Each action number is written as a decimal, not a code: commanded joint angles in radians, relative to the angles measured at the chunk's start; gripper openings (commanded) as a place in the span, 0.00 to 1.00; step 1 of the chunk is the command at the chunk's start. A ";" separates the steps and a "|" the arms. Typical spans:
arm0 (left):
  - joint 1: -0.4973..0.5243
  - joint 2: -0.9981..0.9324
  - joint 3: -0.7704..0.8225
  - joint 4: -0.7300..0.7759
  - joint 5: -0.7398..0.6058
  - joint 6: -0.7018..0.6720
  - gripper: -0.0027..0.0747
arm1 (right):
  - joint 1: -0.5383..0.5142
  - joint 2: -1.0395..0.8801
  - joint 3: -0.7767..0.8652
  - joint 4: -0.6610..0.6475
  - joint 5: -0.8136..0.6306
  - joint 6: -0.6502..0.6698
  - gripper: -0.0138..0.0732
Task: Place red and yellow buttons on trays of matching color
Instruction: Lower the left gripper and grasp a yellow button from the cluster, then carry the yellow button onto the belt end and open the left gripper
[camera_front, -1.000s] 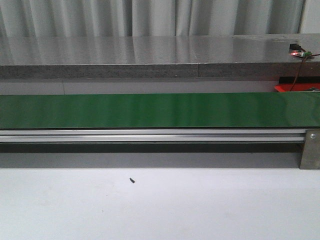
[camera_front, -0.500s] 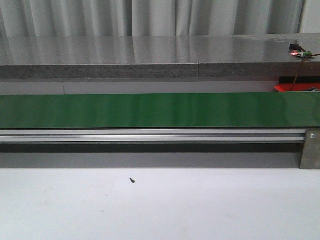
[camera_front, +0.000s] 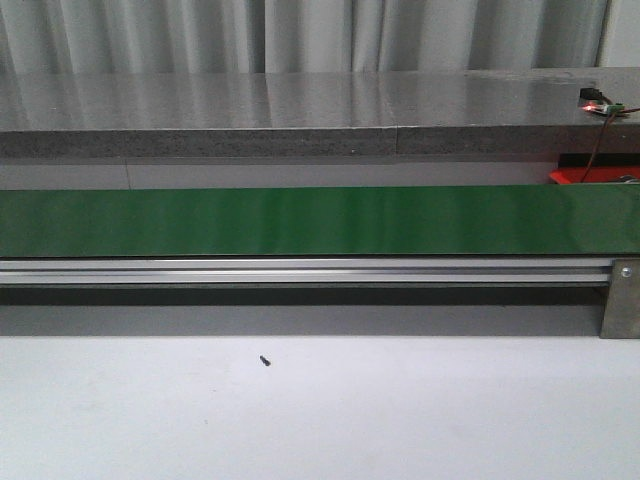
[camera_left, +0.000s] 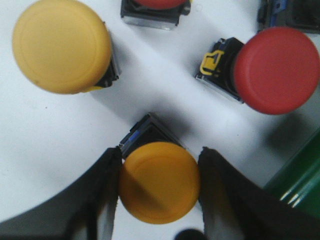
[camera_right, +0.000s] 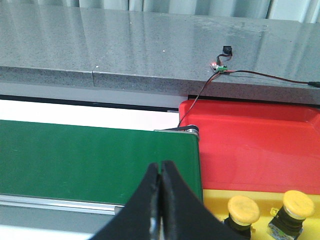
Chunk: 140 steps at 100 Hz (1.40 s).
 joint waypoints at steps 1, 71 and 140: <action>0.007 -0.063 -0.029 -0.005 -0.021 0.010 0.23 | 0.003 0.004 -0.025 0.004 -0.062 -0.008 0.08; -0.072 -0.306 -0.029 -0.163 0.066 0.185 0.23 | 0.003 0.004 -0.025 0.007 -0.063 -0.008 0.08; -0.310 -0.239 -0.029 -0.154 0.025 0.185 0.29 | 0.003 0.004 -0.025 0.007 -0.064 -0.008 0.08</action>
